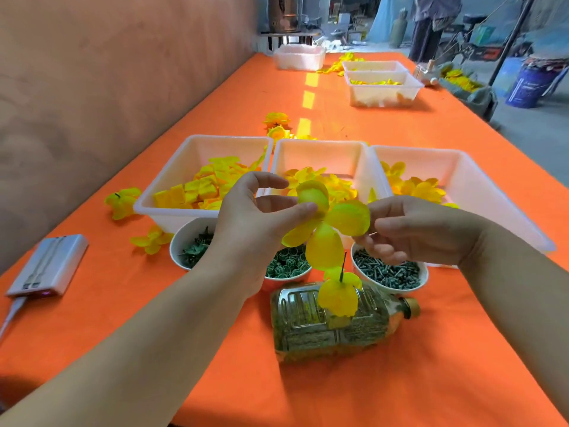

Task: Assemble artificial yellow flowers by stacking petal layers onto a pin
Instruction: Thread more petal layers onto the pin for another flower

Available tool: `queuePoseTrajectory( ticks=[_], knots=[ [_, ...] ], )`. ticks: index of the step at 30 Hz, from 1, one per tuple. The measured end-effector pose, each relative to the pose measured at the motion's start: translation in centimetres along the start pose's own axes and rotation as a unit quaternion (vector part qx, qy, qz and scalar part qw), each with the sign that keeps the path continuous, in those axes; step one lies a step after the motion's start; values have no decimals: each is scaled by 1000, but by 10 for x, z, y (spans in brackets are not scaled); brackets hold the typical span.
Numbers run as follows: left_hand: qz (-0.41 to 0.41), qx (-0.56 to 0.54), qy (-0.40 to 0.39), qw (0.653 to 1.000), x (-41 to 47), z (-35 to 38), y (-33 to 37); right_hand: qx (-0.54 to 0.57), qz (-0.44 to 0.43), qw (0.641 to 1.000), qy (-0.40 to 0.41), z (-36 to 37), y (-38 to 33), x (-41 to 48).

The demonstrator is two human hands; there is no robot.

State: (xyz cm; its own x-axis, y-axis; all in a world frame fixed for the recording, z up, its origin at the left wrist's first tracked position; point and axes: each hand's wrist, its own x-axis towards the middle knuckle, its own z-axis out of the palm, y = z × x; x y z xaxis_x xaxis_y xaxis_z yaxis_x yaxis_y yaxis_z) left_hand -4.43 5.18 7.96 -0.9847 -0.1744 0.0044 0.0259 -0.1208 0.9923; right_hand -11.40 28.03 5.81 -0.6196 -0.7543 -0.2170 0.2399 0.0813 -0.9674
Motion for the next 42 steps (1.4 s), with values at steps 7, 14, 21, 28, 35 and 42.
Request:
queuePoseTrajectory(
  ticks=[7,14,21,28,35,42],
  knots=[
    [-49,-41,-24,998,0,11,5,-91,-65,993,45,37,-25,-3],
    [-132,3,-106,986,-10,2,9,-86,-16,994,58,45,-25,-7],
    [-181,47,-155,970,-15,1,0,-83,35,994,55,49,-16,-6],
    [-176,23,-142,974,-19,7,-2,-52,55,996,44,48,-17,-6],
    [-175,3,-129,976,-19,9,-8,-43,73,996,38,43,-12,-7],
    [-190,-6,-128,973,-19,10,-11,-35,74,996,26,40,-12,-6]
  ],
)
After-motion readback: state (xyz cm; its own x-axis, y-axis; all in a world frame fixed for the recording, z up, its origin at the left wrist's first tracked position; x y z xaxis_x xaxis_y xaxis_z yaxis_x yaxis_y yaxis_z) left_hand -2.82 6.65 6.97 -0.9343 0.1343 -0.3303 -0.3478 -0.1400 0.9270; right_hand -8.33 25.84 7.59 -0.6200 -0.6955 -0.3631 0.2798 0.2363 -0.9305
